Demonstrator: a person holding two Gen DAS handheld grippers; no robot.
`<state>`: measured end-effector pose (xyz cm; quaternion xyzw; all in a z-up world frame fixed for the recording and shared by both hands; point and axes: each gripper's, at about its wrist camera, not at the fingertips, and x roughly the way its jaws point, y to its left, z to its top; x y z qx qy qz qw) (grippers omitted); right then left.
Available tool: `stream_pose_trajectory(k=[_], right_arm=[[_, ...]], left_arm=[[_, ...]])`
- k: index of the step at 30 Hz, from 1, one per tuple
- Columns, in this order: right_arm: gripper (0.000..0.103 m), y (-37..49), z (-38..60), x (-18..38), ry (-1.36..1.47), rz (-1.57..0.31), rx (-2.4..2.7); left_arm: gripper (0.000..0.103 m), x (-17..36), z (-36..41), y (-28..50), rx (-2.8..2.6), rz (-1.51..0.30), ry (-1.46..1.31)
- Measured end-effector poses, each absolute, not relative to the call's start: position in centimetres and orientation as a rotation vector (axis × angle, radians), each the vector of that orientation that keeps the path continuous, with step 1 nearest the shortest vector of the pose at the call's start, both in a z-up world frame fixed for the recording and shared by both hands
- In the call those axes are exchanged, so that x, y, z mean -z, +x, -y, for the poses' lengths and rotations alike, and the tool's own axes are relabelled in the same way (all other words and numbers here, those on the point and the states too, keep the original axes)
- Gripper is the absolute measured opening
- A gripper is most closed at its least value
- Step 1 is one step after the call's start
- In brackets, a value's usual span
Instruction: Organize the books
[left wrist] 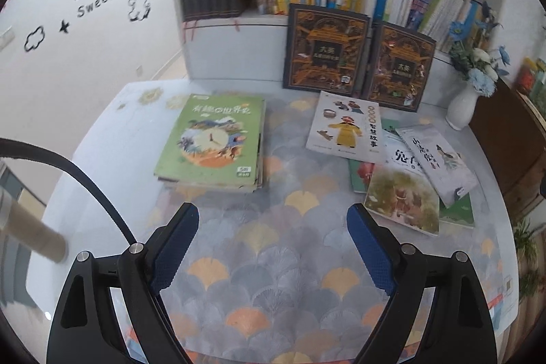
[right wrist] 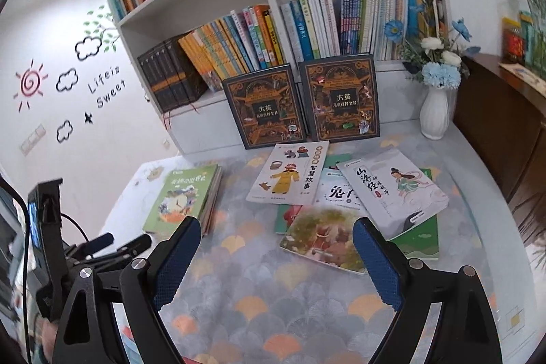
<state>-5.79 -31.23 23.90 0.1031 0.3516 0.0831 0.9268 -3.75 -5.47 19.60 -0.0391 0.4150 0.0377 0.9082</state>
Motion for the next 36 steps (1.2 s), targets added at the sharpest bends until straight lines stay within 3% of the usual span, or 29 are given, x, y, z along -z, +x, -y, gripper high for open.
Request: stream_pose_trajectory(k=[36], right_arm=[[0.089,-7.2,28.5,-20.5,0.230,-0.819,-0.110]], left_arm=[[0.088,-20.3,5.1,-6.6,-0.160,-0.797,0.018]])
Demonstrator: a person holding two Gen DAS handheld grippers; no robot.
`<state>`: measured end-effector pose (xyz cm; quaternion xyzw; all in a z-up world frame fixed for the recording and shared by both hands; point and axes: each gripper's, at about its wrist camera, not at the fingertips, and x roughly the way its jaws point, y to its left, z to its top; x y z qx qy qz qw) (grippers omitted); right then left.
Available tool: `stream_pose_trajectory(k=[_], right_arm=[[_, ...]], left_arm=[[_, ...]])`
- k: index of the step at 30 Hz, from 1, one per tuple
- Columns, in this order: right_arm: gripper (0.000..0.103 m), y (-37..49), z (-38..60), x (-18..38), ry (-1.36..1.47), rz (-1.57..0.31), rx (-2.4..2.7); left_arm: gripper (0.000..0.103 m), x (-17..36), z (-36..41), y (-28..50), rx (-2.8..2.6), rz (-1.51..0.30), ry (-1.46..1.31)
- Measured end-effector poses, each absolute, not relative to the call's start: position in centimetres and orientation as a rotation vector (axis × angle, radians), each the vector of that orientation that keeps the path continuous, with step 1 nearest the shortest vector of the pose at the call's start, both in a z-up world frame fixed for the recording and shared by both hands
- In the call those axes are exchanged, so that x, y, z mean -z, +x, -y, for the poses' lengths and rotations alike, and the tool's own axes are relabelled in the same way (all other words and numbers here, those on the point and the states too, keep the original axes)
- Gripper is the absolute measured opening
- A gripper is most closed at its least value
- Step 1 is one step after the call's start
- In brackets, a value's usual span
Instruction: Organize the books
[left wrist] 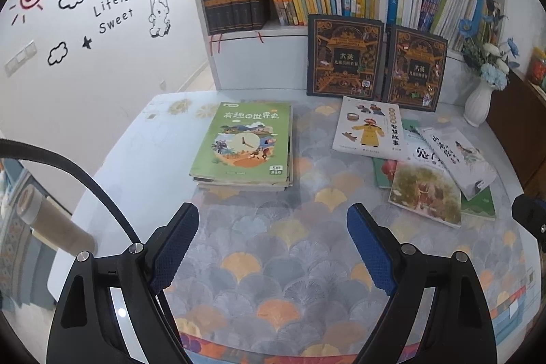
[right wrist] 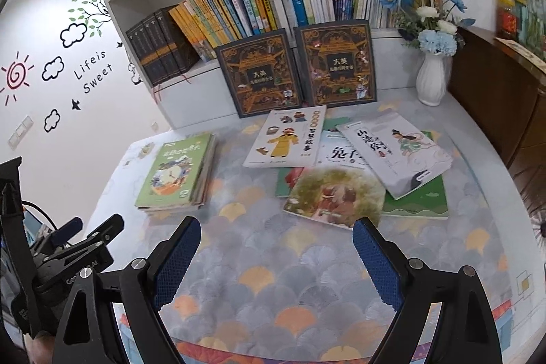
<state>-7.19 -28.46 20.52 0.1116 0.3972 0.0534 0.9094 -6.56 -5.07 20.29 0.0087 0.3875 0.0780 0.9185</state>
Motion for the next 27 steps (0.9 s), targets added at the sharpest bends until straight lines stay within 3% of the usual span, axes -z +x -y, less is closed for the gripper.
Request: stream_pose_trajectory(k=[6,12,27], right_arm=[[0.089,-7.0,29.1,-20.5,0.215,-0.798,-0.074],[0.089,-6.0,29.7,-18.9,0.205,-0.825,-0.059],[0.089,-2.2,28.3,-2.5,0.039,-1.049,-0.024]], left_arm=[[0.088,-21.4,5.5,-6.2,-0.153,-0.760,0.020],[0.089,-19.1,6.3,-4.5,-0.138,-0.795,0.050],[0.088,-3.3,8.2,-0.5,-0.174,-1.053,0.098]])
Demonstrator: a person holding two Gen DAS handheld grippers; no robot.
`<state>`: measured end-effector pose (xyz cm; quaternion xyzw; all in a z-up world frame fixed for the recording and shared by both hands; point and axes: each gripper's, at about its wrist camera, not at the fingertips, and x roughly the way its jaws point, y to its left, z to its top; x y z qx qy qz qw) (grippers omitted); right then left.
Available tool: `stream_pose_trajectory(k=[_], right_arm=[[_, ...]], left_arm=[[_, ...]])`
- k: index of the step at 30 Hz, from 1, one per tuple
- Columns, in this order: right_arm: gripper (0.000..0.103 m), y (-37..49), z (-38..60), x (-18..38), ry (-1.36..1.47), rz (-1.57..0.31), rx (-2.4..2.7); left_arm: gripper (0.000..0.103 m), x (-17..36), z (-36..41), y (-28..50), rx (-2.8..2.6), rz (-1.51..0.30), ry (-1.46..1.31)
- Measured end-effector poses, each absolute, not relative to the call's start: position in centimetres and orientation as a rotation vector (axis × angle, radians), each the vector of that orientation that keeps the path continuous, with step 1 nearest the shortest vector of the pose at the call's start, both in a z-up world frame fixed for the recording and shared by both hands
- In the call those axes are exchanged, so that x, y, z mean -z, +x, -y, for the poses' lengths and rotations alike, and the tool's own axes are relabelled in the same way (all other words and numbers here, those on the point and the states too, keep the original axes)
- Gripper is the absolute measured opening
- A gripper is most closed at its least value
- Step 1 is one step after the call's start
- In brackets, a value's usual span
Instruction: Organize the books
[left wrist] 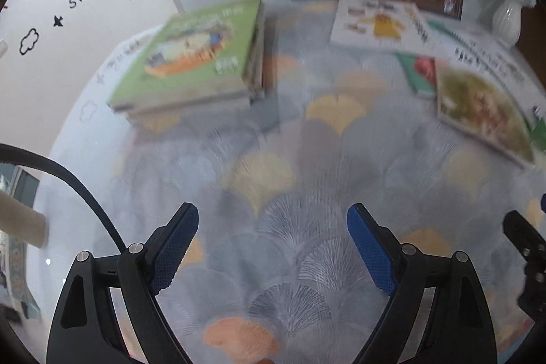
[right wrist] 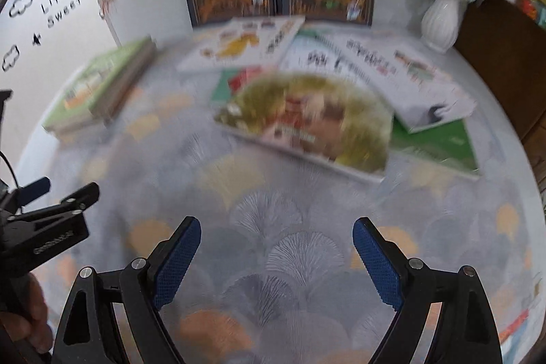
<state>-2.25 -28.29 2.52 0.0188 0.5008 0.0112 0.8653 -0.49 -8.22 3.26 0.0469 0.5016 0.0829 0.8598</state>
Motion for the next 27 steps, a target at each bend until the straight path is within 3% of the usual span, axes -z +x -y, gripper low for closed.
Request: stream_pose_trajectory(k=[15,18,27], right_arm=[[0.092,-0.8,27.8,0.4,-0.009,-1.049,-0.024],[0.103,-0.7,27.6,0.7,-0.006,-1.042,-0.029],[0.103,-0.6,27.0,1.1,0.001,-1.008,0.058]], left_arm=[[0.089,-1.1,6.4,0.6,-0.208,-1.023,0.007],[0.103,-0.7,5.7,0.8,-0.200,-0.990,0.024],[0.103,0.0,3.8,0.5,-0.119,-0.949,-0.070]])
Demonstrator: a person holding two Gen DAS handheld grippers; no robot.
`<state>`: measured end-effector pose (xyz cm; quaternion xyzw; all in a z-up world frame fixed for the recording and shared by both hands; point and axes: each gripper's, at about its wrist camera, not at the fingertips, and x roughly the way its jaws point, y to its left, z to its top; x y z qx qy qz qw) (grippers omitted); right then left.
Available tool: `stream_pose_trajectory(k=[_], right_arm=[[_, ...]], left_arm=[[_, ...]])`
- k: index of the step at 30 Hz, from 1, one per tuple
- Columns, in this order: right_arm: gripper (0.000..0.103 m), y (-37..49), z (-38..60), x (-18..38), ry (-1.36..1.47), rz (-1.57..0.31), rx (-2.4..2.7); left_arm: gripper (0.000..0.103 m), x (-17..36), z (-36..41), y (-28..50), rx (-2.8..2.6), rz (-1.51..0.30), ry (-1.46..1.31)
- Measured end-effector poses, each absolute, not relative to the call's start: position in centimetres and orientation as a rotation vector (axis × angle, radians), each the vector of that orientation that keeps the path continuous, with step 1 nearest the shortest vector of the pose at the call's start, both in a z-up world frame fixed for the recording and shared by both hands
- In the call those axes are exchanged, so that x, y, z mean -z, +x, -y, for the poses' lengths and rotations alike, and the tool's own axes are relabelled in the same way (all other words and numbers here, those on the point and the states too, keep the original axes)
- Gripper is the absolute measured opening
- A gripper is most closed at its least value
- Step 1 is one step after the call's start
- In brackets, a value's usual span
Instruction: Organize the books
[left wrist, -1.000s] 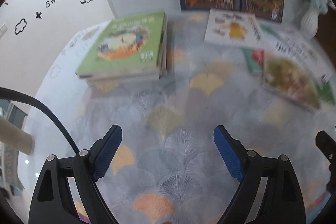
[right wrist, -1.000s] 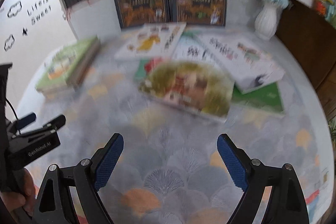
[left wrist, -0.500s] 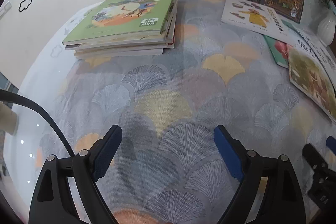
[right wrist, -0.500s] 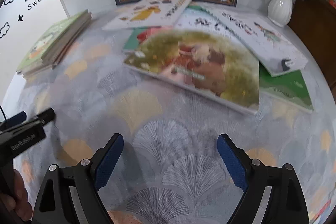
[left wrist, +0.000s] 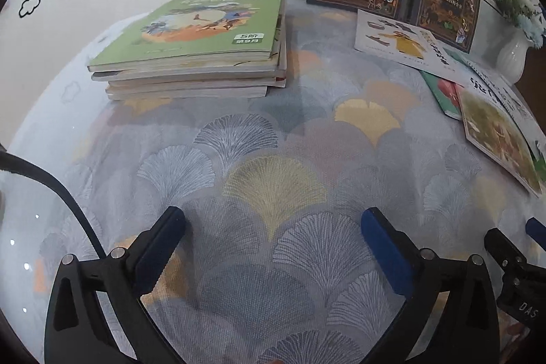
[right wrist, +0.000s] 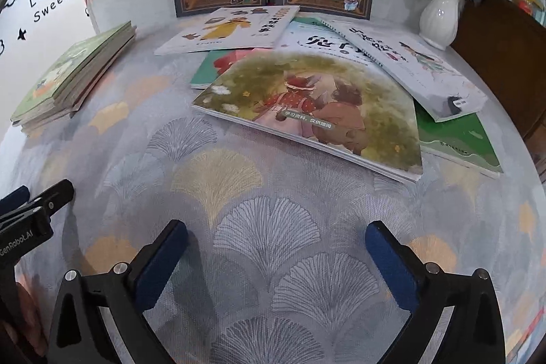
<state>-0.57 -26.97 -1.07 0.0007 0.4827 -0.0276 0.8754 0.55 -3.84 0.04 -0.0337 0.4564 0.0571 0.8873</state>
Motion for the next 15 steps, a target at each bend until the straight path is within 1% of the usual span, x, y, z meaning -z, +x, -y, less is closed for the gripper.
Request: stream_pose_trajectory(k=[2,4,15], right_arm=[[0.103,-0.70,26.93,1.06,0.009,-1.004,0.069],[0.103,-1.37,26.96,1.23,0.025,-0.954,0.080],[0.103,-1.45,26.91,1.14,0.029,-0.956,0.078]], left_arm=[[0.103,0.01,3.90,0.51,-0.119,-0.945,-0.071],[0.103,0.02,3.94,0.33,-0.121,-0.941,-0.073],[0.103,0.02,3.40,0.12,-0.103,-0.936,-0.090]])
